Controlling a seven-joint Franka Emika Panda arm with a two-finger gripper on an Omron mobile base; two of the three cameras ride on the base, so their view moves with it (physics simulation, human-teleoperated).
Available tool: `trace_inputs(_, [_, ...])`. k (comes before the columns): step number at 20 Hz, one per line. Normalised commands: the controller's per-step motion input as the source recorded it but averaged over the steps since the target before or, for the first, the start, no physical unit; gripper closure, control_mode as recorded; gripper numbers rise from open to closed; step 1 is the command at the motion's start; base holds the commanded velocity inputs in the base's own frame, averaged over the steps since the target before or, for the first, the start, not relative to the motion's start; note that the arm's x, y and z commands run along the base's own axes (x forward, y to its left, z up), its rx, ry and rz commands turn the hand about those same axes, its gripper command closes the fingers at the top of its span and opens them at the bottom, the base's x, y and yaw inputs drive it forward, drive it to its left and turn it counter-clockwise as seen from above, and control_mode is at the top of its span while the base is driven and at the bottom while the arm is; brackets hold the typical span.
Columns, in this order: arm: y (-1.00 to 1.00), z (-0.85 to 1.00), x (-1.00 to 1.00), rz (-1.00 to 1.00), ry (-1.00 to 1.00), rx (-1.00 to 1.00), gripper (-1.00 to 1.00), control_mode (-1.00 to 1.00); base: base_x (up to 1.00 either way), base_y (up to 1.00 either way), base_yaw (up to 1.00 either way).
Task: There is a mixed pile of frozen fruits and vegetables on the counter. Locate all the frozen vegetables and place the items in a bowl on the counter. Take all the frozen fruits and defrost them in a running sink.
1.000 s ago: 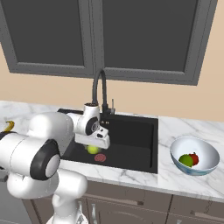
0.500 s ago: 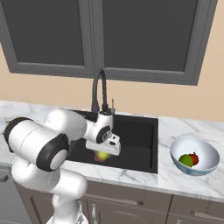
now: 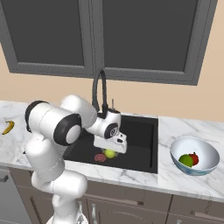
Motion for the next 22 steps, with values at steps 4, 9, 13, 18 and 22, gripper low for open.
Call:
trace_inputs(4, [-0.07,-0.32,0.3,-0.03,0.09,-0.01,1.0,-1.0,0.0,0.0,0.0])
trace_inputs(9, [-0.13,-0.29,0.28,-0.04,0.06,-0.02,1.0,-1.0,0.0,0.0,0.0])
trace_inputs(13, [-0.15,-0.29,0.14,-0.04,0.03,-0.01,1.0,-1.0,0.0,0.0,0.0])
trace_inputs(18, [-0.05,-0.35,0.08,-0.04,0.0,-0.04,1.0,-1.0,0.0,0.0,0.0])
trace_inputs(22, [0.0,-0.39,0.04,-0.04,0.0,-0.06,1.0,-1.0,0.0,0.0,0.0])
